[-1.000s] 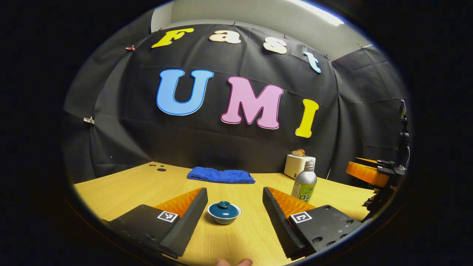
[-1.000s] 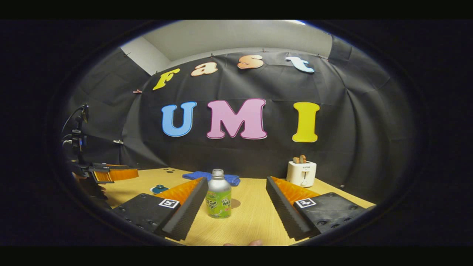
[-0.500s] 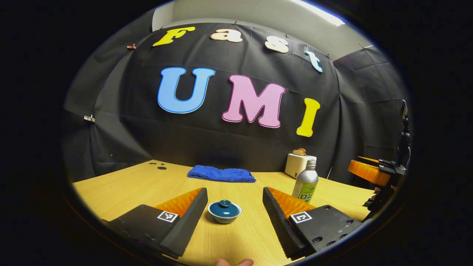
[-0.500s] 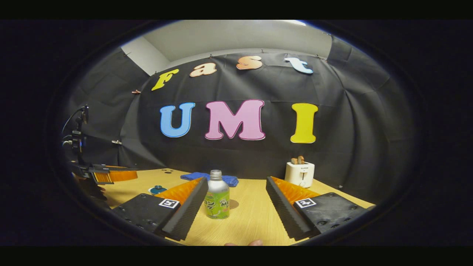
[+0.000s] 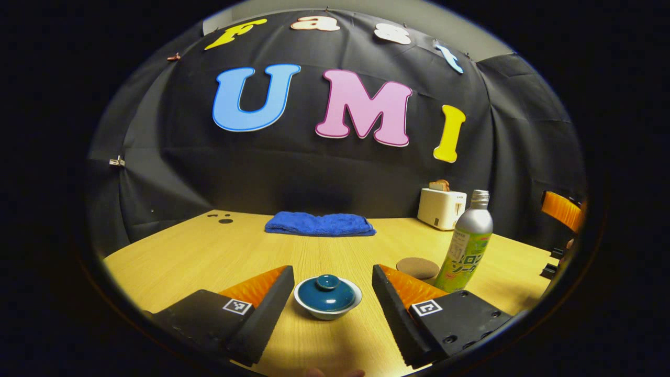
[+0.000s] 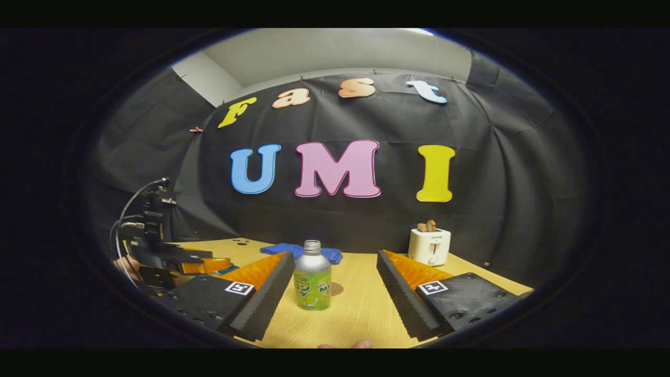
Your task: Open the teacup lid with one hand, grasp the water bottle and pour water into the teacup with the other hand; after pouring, place the water bottle on the coaster and then close the teacup lid.
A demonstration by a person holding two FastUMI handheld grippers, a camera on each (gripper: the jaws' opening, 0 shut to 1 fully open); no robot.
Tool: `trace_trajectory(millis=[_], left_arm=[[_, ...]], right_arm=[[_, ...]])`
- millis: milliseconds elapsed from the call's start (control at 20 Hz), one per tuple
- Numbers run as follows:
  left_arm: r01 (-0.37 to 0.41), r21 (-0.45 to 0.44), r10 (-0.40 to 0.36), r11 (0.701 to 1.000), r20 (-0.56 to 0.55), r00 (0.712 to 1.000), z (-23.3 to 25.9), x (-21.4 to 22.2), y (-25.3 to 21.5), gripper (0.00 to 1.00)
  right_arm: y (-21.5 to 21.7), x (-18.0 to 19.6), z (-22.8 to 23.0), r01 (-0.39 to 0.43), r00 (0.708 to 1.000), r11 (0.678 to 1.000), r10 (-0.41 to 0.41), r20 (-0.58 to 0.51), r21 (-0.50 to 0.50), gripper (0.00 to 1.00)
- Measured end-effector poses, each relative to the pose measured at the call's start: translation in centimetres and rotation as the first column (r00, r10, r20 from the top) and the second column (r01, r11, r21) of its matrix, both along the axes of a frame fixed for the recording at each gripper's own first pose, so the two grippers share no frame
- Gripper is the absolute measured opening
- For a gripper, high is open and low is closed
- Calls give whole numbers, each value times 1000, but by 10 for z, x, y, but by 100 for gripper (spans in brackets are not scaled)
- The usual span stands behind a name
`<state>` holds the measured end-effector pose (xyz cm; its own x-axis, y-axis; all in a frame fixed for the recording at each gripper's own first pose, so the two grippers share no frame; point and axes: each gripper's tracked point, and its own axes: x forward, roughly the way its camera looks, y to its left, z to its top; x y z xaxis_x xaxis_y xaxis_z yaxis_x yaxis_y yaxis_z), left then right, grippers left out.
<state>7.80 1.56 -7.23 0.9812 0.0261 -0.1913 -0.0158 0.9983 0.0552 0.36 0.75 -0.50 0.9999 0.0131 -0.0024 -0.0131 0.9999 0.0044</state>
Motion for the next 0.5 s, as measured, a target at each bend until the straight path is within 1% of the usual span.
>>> trace_trajectory(millis=[150, 250, 450, 500], left_arm=[[-16, 22, 17, 1000, -17, 1000, -7, 15, 7, 94], [-21, 29, 22, 999, -32, 999, -13, 19, 7, 92], [-36, 39, 37, 999, -24, 999, -13, 27, 10, 83], [-37, 41, 38, 998, -32, 999, -16, 28, 10, 82]], right_arm=[[-1, 1, -2, -1, 1000, 1000, 1, -6, 3, 98], [-1, 1, -3, -3, 1000, 1000, 3, -8, 11, 97], [-1, 2, -5, -4, 1000, 1000, 5, -13, 20, 97], [0, 1, -5, -5, 1000, 1000, 5, -14, 20, 96]])
